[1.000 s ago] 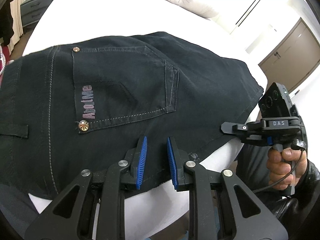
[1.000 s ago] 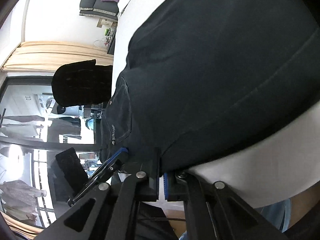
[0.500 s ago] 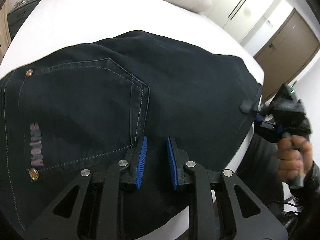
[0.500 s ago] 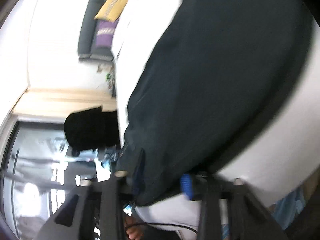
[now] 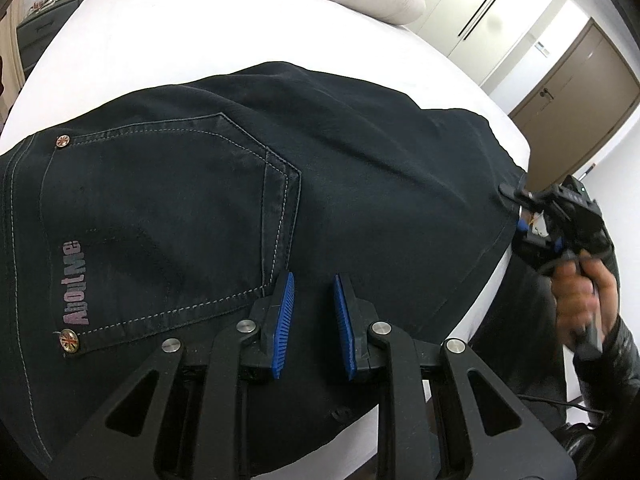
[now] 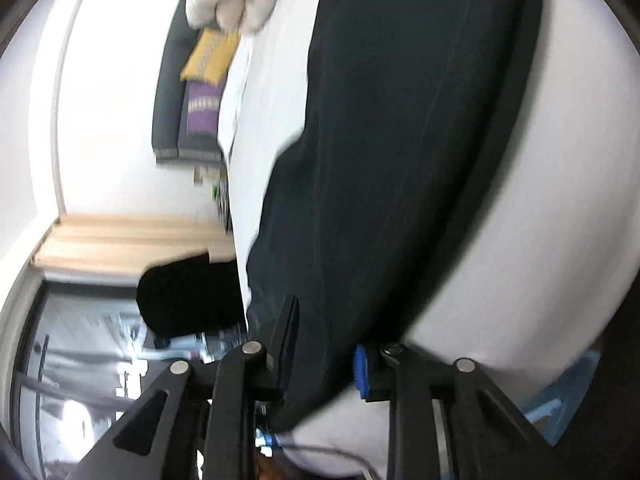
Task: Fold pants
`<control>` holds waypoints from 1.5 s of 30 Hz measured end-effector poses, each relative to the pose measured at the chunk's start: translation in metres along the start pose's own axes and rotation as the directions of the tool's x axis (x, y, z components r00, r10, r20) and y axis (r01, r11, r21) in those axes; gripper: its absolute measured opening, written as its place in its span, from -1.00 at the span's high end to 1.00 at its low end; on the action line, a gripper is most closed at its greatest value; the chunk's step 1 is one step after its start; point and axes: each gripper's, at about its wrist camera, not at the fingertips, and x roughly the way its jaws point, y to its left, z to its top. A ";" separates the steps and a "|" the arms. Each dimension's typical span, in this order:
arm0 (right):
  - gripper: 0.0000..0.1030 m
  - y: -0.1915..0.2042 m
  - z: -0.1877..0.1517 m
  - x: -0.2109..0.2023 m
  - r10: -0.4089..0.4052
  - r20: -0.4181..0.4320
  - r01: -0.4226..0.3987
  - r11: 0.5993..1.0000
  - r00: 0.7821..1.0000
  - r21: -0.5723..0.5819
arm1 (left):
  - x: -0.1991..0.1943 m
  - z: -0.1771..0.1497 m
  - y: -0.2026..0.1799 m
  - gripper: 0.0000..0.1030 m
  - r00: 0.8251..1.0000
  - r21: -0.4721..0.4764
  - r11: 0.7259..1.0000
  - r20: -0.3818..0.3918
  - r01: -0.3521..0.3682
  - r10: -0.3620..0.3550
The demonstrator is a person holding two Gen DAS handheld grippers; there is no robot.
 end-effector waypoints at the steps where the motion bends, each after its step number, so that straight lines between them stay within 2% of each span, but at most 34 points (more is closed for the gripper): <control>1: 0.72 -0.005 0.008 -0.006 -0.006 0.021 0.006 1.000 1.000 0.018 | 0.000 0.000 0.000 0.61 1.000 0.000 1.000 -0.001 -0.001 0.001; 3: 0.96 -0.016 0.016 -0.015 -0.037 0.039 0.035 0.998 0.999 0.049 | -0.001 0.000 0.000 0.61 1.000 0.001 1.000 -0.001 -0.002 0.002; 8: 0.96 -0.021 0.016 -0.025 -0.016 0.040 0.015 0.999 0.999 0.035 | 0.000 0.001 -0.001 0.61 1.000 -0.002 1.000 -0.003 -0.009 0.009; 10: 0.89 -0.020 0.023 -0.023 -0.007 0.044 0.005 0.999 0.999 0.048 | -0.001 0.001 -0.001 0.61 1.000 0.001 1.000 -0.004 -0.010 0.010; 11: 0.87 -0.020 0.031 -0.027 -0.004 0.070 0.000 0.998 0.998 0.058 | -0.001 0.001 -0.001 0.61 1.000 -0.001 1.000 -0.005 -0.008 0.008; 13: 0.71 -0.019 0.039 -0.027 -0.006 0.118 -0.002 0.998 0.993 0.066 | 0.000 0.001 -0.001 0.61 1.000 -0.002 1.000 -0.005 -0.009 0.009; 16: 0.69 -0.029 0.063 -0.046 -0.011 0.216 -0.007 0.997 0.976 0.082 | 0.000 0.001 -0.001 0.61 1.000 -0.002 1.000 -0.004 -0.012 0.012; 18: 0.83 -0.042 0.079 -0.058 -0.006 0.272 -0.028 0.992 0.962 0.123 | 0.001 0.001 -0.001 0.61 1.000 -0.002 1.000 -0.005 -0.012 0.012; 21: 0.92 -0.057 0.092 -0.076 -0.024 0.333 -0.028 0.988 0.942 0.151 | 0.001 0.001 -0.001 0.61 1.000 -0.003 1.000 -0.005 -0.012 0.012; 23: 0.92 -0.067 0.098 -0.090 -0.026 0.374 -0.045 0.983 0.927 0.179 | 0.002 0.001 -0.001 0.61 1.000 -0.004 1.000 -0.005 -0.011 0.011; 25: 0.84 -0.070 0.096 -0.100 -0.029 0.413 -0.052 0.982 0.910 0.184 | 0.002 0.001 0.000 0.61 1.000 -0.007 1.000 -0.003 -0.009 0.009; 26: 0.82 -0.071 0.094 -0.106 -0.046 0.424 -0.040 0.980 0.904 0.193 | 0.002 0.001 0.000 0.61 1.000 -0.008 1.000 -0.003 -0.008 0.008; 27: 0.72 -0.068 0.092 -0.109 -0.074 0.427 -0.013 0.980 0.901 0.197 | 0.003 0.002 0.001 0.61 1.000 -0.009 1.000 -0.002 -0.008 0.008; 28: 0.44 -0.065 0.089 -0.112 -0.115 0.429 0.029 0.979 0.896 0.200 | 0.003 0.002 0.001 0.61 1.000 -0.010 1.000 -0.001 -0.007 0.007; 29: 0.30 -0.054 0.085 -0.119 -0.192 0.448 0.116 0.975 0.873 0.191 | 0.003 0.002 0.001 0.61 1.000 -0.010 1.000 -0.001 -0.007 0.007; 30: 0.24 -0.036 0.080 -0.126 -0.266 0.484 0.215 0.964 0.834 0.159 | 0.003 0.002 0.002 0.61 1.000 -0.010 1.000 0.000 -0.006 0.006; 31: 0.23 -0.024 0.077 -0.129 -0.285 0.501 0.259 0.958 0.817 0.122 | 0.003 0.001 0.003 0.61 1.000 -0.011 1.000 0.001 -0.006 0.006; 32: 0.24 0.005 0.076 -0.125 -0.266 0.505 0.300 0.954 0.821 0.015 | 0.003 0.001 0.002 0.61 1.000 -0.011 1.000 0.001 -0.007 0.007; 33: 0.25 0.028 0.078 -0.115 -0.246 0.471 0.318 0.945 0.847 -0.080 | 0.004 0.001 0.002 0.61 1.000 -0.008 1.000 0.002 -0.009 0.009; 35: 0.61 0.070 0.077 -0.082 -0.229 0.351 0.328 0.910 0.908 -0.255 | 0.004 0.002 0.001 0.61 1.000 -0.001 1.000 0.003 -0.016 0.016; 36: 0.83 0.093 0.072 -0.053 -0.204 0.243 0.278 0.903 0.948 -0.326 | 0.004 0.002 0.000 0.61 1.000 0.000 1.000 0.003 -0.018 0.018; 37: 0.83 0.105 0.067 -0.033 -0.184 0.162 0.232 0.903 0.969 -0.361 | 0.004 0.002 0.000 0.61 1.000 -0.001 1.000 0.003 -0.019 0.019; 38: 0.84 0.126 0.053 0.009 -0.167 0.012 0.157 0.893 0.986 -0.422 | 0.004 0.001 0.000 0.61 1.000 -0.003 1.000 0.004 -0.019 0.019; 40: 0.84 0.142 0.035 0.061 -0.168 -0.147 0.081 0.880 0.975 -0.468 | 0.003 0.000 0.000 0.61 1.000 -0.010 1.000 0.004 -0.013 0.013; 41: 0.84 0.144 0.026 0.094 -0.179 -0.243 0.051 0.889 0.954 -0.455 | 0.003 0.000 0.001 0.61 1.000 -0.012 1.000 0.003 -0.010 0.010; 43: 0.84 0.136 0.018 0.142 -0.209 -0.363 0.048 0.913 0.908 -0.404 | 0.002 0.000 0.003 0.61 1.000 -0.012 1.000 0.000 -0.003 0.003; 44: 0.84 0.124 0.017 0.169 -0.230 -0.419 0.065 0.926 0.878 -0.373 | 0.002 0.000 0.003 0.61 1.000 -0.013 1.000 -0.001 0.001 -0.001; 45: 0.84 0.116 0.018 0.178 -0.260 -0.432 0.098 0.927 0.863 -0.362 | 0.001 0.000 0.004 0.61 1.000 -0.015 1.000 -0.001 0.006 -0.006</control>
